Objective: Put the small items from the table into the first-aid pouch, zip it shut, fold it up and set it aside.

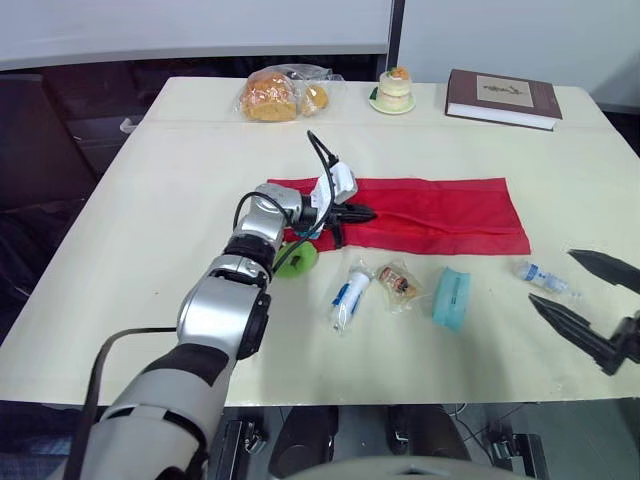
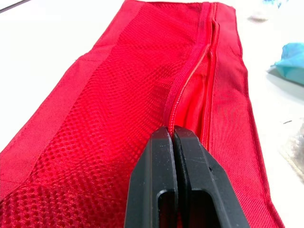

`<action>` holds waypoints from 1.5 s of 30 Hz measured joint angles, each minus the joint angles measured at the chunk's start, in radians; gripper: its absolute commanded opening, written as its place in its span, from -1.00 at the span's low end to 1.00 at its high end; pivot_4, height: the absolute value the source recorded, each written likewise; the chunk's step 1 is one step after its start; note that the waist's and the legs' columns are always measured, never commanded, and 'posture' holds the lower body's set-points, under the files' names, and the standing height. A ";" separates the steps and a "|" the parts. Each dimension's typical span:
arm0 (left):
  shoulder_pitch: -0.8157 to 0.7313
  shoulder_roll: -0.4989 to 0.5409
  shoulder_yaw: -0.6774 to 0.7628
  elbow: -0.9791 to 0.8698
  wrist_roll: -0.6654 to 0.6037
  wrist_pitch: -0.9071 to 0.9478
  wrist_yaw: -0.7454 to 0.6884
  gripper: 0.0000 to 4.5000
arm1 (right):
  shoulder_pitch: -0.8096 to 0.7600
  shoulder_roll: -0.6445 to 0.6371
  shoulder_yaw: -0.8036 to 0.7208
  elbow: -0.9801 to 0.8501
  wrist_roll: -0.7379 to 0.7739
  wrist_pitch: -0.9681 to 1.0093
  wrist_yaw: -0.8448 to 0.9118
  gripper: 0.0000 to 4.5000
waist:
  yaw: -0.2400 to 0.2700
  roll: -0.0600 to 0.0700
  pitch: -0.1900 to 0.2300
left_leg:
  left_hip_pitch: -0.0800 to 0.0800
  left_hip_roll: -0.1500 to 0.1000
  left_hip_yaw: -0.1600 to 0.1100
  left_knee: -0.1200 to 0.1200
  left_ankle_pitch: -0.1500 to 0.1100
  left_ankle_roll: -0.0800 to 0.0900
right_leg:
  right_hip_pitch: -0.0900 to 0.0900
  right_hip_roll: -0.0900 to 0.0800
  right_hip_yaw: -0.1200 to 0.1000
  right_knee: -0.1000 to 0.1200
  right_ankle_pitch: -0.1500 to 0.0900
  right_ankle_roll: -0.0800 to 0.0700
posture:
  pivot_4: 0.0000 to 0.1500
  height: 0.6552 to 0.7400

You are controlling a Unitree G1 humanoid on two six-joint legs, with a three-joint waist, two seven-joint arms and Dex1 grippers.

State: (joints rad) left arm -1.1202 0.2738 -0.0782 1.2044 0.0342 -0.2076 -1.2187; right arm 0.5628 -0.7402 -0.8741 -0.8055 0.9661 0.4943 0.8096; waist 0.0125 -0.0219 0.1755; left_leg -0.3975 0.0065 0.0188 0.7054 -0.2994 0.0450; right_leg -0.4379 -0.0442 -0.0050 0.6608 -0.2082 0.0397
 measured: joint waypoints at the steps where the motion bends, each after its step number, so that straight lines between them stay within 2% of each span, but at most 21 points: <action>1: 0.001 0.001 0.000 -0.004 0.000 0.003 -0.004 -0.99 | 0.012 -0.006 -0.021 -0.001 0.021 0.003 0.015 1.00 | 0.000 0.000 0.000 | 0.000 0.000 0.000 0.000 0.000 0.000 | 0.000 0.000 0.000 0.000 0.000 0.000 | 1.00 0.74; 12: 0.011 0.016 0.000 -0.015 0.000 0.006 -0.026 -0.99 | 0.035 -0.066 -0.050 -0.014 0.078 0.024 0.056 1.00 | 0.000 0.000 0.000 | 0.000 0.000 0.000 0.000 0.000 0.000 | 0.000 0.000 0.000 0.000 0.000 0.000 | 1.00 0.74; 16: 0.017 0.023 -0.001 -0.017 0.002 0.006 -0.042 -0.99 | -0.016 -0.109 0.005 -0.012 0.045 0.023 0.063 1.00 | -0.002 0.000 0.000 | 0.000 0.000 0.000 0.000 0.000 0.000 | 0.000 0.000 0.000 0.000 0.000 0.000 | 1.00 0.74; 19: 0.027 0.042 -0.004 -0.018 0.004 0.003 -0.054 -0.99 | -0.161 -0.189 0.185 0.015 -0.056 0.009 0.075 1.00 | -0.010 -0.001 0.000 | 0.001 0.000 0.001 0.000 0.000 0.000 | 0.000 0.000 0.001 0.000 0.000 0.000 | 1.00 0.74; 22: 0.033 0.052 -0.010 -0.020 0.005 0.000 -0.064 -0.99 | -0.405 -0.236 0.448 0.082 -0.170 -0.013 0.085 1.00 | -0.015 -0.001 0.000 | 0.000 0.000 0.000 0.000 0.000 0.000 | 0.000 0.000 0.000 0.000 0.000 0.000 | 1.00 0.74; 26: 0.042 0.056 -0.010 -0.026 0.005 -0.003 -0.064 -0.99 | -0.636 -0.220 0.714 0.168 -0.306 -0.036 0.112 1.00 | -0.019 -0.001 0.000 | -0.001 0.000 0.000 0.000 0.000 0.000 | -0.001 0.000 0.000 0.000 0.000 0.000 | 1.00 0.74; 30: 0.064 0.065 -0.011 -0.054 0.004 -0.012 -0.064 -0.99 | -0.897 -0.129 1.048 0.302 -0.521 -0.079 0.182 1.00 | -0.024 -0.001 0.000 | -0.001 0.000 -0.001 0.001 0.000 0.000 | -0.001 0.000 -0.001 0.001 0.000 0.000 | 1.00 0.74; 34: 0.070 0.067 -0.011 -0.057 0.004 -0.013 -0.064 -0.99 | -1.025 -0.052 1.184 0.410 -0.631 -0.122 0.233 1.00 | -0.023 -0.001 0.000 | -0.002 0.000 -0.001 0.001 0.000 0.000 | -0.002 -0.001 -0.001 0.001 0.000 0.000 | 1.00 0.74; 39: 0.078 0.054 -0.012 -0.077 0.004 -0.014 -0.061 -0.99 | -1.255 0.166 1.403 0.675 -0.833 -0.257 0.310 1.00 | -0.026 -0.002 0.000 | -0.002 0.000 -0.002 0.001 0.002 -0.003 | -0.002 -0.001 -0.004 0.002 0.000 0.000 | 1.00 0.74; 45: 0.079 0.059 -0.011 -0.083 0.004 -0.014 -0.053 -0.99 | -1.307 0.246 1.473 0.844 -0.962 -0.383 0.334 1.00 | -0.025 -0.002 0.000 | -0.003 -0.001 0.000 0.001 0.003 -0.005 | -0.002 -0.004 -0.003 0.001 0.000 0.000 | 1.00 0.74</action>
State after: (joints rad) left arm -1.0409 0.3328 -0.0894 1.1214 0.0382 -0.2216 -1.2721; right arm -0.7444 -0.4945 0.5991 0.0381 0.0039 0.1108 1.1439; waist -0.0120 -0.0235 0.1752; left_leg -0.4005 0.0058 0.0187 0.7069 -0.2966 0.0403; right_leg -0.4403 -0.0486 -0.0084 0.6615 -0.2077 0.0398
